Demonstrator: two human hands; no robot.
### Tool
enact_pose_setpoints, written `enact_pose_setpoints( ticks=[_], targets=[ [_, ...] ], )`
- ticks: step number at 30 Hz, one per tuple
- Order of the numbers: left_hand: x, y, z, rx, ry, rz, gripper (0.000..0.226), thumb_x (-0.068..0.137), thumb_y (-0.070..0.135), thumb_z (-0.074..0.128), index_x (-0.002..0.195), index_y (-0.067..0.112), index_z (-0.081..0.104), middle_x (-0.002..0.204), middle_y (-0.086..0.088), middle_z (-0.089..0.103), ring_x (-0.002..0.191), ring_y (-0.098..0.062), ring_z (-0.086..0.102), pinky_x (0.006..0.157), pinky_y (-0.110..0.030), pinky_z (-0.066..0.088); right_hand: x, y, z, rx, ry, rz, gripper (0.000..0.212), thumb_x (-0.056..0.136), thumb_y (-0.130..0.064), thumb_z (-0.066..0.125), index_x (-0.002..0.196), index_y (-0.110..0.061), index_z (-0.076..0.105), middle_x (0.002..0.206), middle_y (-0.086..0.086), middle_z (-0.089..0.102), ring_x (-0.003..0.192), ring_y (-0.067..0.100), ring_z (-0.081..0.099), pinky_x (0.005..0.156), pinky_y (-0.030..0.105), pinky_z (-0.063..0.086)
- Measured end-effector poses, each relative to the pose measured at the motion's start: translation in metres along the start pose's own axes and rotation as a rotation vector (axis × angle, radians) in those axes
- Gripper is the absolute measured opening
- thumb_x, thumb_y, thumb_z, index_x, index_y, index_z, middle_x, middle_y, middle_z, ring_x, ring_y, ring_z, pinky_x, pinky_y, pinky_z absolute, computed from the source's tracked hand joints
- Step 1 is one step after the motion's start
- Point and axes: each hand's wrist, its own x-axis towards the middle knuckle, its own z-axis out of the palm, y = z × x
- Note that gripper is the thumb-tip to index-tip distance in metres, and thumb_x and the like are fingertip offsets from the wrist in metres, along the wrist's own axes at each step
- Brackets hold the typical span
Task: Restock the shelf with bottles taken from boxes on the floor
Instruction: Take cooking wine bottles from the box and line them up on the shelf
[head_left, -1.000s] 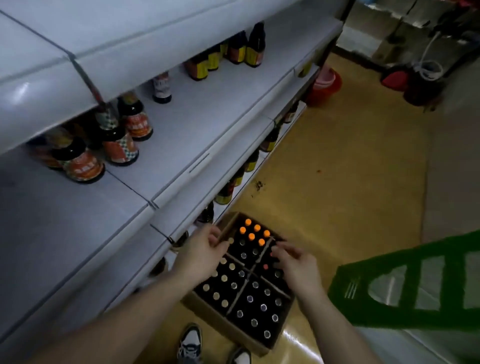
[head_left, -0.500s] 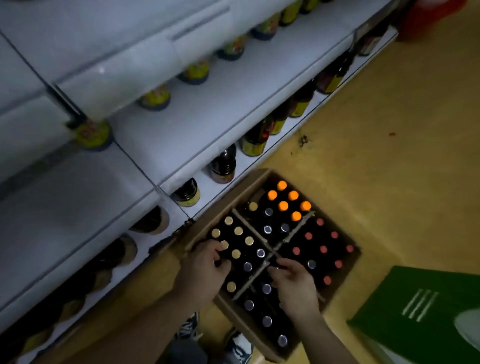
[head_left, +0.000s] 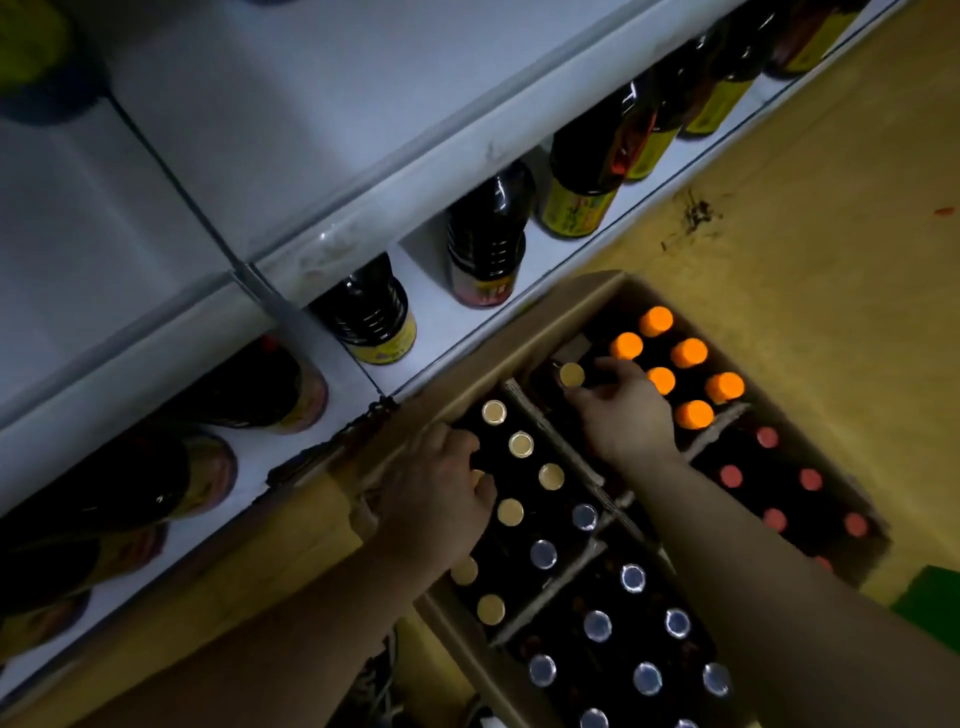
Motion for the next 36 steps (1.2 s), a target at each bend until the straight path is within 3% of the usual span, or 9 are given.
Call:
enact_pose_setpoints(
  ticks=[6, 10, 13, 19, 24, 27, 32, 36],
  targets=[
    [0.033, -0.034, 0.021, 0.040, -0.017, -0.023, 0.044, 0.091, 0.035, 0.068, 0.131, 0.021, 0.057, 0.132, -0.003, 0.055, 0.123, -0.026, 0.052, 0.092, -0.036, 0.046, 0.034, -0.003, 0.024, -0.160, -0.006, -0.060, 0.056, 0.093, -0.037, 0.069, 0.145, -0.026, 0.050, 0.135, 0.009, 0.062, 0.118, 0.033, 0.061, 0.095, 0.046, 0.055],
    [0.028, -0.048, 0.021, 0.093, -0.018, -0.011, 0.042, 0.086, 0.035, 0.071, 0.124, 0.024, 0.057, 0.127, -0.001, 0.056, 0.119, -0.026, 0.054, 0.092, -0.037, 0.047, 0.042, -0.002, 0.028, -0.226, -0.005, -0.082, 0.040, 0.093, -0.037, 0.070, 0.129, -0.021, 0.062, 0.122, 0.011, 0.067, 0.109, 0.033, 0.064, 0.088, 0.045, 0.057],
    [0.012, -0.065, 0.022, 0.183, -0.049, -0.041, 0.048, 0.082, 0.045, 0.071, 0.125, 0.029, 0.055, 0.125, 0.005, 0.056, 0.118, -0.022, 0.054, 0.091, -0.037, 0.047, 0.044, -0.001, 0.030, -0.267, -0.015, -0.071, 0.042, 0.091, -0.039, 0.070, 0.128, -0.022, 0.061, 0.118, 0.013, 0.068, 0.106, 0.035, 0.065, 0.083, 0.044, 0.057],
    [0.003, -0.084, 0.026, 0.313, -0.066, -0.022, 0.038, 0.065, 0.040, 0.084, 0.098, 0.027, 0.069, 0.097, 0.005, 0.068, 0.087, -0.022, 0.068, 0.071, -0.040, 0.050, 0.044, 0.004, 0.037, -0.290, 0.010, -0.079, 0.043, 0.091, -0.034, 0.072, 0.129, -0.020, 0.057, 0.118, 0.016, 0.066, 0.108, 0.039, 0.062, 0.083, 0.042, 0.053],
    [0.004, -0.084, 0.021, 0.414, -0.050, 0.052, 0.037, 0.056, 0.042, 0.089, 0.084, 0.028, 0.069, 0.075, 0.007, 0.068, 0.077, -0.021, 0.068, 0.077, -0.043, 0.051, 0.041, 0.006, 0.040, -0.279, 0.050, -0.125, 0.039, 0.093, -0.031, 0.070, 0.126, -0.016, 0.057, 0.114, 0.015, 0.067, 0.104, 0.038, 0.063, 0.082, 0.045, 0.056],
    [0.006, -0.086, 0.021, 0.433, -0.068, 0.057, 0.040, 0.051, 0.032, 0.091, 0.082, 0.028, 0.067, 0.064, 0.007, 0.064, 0.068, -0.020, 0.066, 0.078, -0.041, 0.051, 0.036, 0.008, 0.042, -0.265, 0.050, -0.148, 0.034, 0.094, -0.030, 0.068, 0.122, -0.017, 0.056, 0.106, 0.012, 0.066, 0.103, 0.037, 0.063, 0.081, 0.043, 0.054],
    [0.004, -0.087, 0.015, 0.354, -0.092, 0.067, 0.035, 0.059, 0.029, 0.088, 0.084, 0.028, 0.063, 0.065, 0.009, 0.063, 0.075, -0.020, 0.067, 0.082, -0.044, 0.053, 0.022, 0.015, 0.048, -0.276, 0.044, -0.179, 0.032, 0.095, -0.029, 0.067, 0.122, -0.017, 0.054, 0.090, 0.003, 0.055, 0.093, 0.032, 0.059, 0.072, 0.036, 0.046],
    [0.001, -0.083, 0.004, 0.317, -0.083, 0.062, 0.046, 0.049, 0.036, 0.093, 0.083, 0.028, 0.063, 0.066, 0.011, 0.064, 0.071, -0.017, 0.068, 0.072, -0.042, 0.056, 0.012, 0.017, 0.048, -0.240, 0.095, -0.213, 0.028, 0.093, -0.029, 0.068, 0.115, -0.016, 0.056, 0.094, 0.008, 0.061, 0.095, 0.038, 0.063, 0.077, 0.044, 0.054]
  ],
)
